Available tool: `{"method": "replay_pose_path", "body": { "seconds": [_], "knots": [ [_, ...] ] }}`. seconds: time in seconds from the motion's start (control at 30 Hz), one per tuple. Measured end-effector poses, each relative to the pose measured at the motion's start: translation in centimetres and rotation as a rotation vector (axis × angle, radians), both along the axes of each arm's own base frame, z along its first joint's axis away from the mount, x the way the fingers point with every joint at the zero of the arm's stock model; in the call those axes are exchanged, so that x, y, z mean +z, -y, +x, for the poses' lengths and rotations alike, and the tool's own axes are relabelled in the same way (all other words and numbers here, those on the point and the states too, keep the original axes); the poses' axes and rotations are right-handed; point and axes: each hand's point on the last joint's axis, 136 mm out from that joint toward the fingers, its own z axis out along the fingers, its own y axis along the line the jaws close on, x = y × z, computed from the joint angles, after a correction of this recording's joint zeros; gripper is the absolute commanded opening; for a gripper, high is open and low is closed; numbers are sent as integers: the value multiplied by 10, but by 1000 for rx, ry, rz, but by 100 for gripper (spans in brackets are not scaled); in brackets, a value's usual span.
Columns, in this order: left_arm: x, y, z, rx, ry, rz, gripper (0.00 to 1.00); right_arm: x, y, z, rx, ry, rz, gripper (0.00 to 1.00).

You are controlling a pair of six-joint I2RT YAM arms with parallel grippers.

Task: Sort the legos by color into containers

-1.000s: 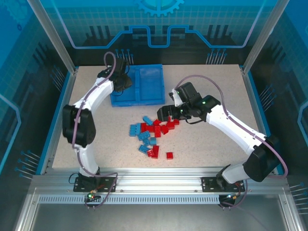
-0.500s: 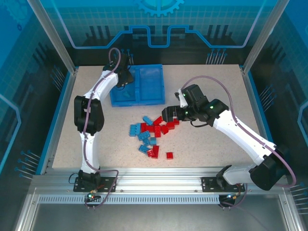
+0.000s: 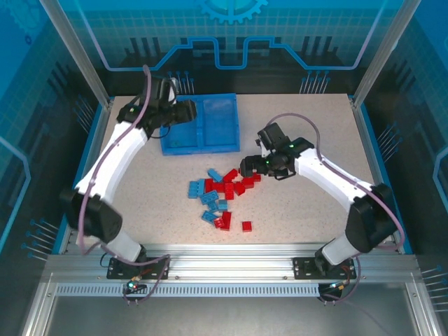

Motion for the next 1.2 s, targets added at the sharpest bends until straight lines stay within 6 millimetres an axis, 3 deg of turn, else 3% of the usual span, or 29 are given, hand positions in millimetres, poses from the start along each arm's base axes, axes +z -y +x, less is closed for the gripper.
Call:
{"method": "replay_pose_path", "body": {
  "seconds": [0.07, 0.17, 0.3, 0.4, 0.63, 0.9, 1.03, 1.2],
  "knots": [
    [6, 21, -32, -130, 43, 31, 67, -19, 4, 5, -12, -40, -30, 99],
    [-14, 45, -75, -303, 42, 72, 73, -50, 11, 10, -28, -105, -83, 90],
    [-63, 42, -108, -375, -39, 103, 80, -80, 17, 14, -51, -164, -128, 78],
    [-84, 37, -124, -387, -75, 100, 84, -87, 17, 22, -65, -175, -124, 74],
    [-71, 41, -124, -403, -1, 69, 98, -87, 14, 37, -79, -148, -106, 72],
    [-65, 46, -117, -407, 37, 57, 99, -89, 5, 53, -86, -121, -78, 51],
    [-66, 50, -117, -414, 37, 57, 99, -104, 12, 49, -98, -155, -116, 46],
    [-67, 51, -116, -416, 39, 56, 99, -105, 13, 48, -98, -159, -125, 41]
  ]
}}
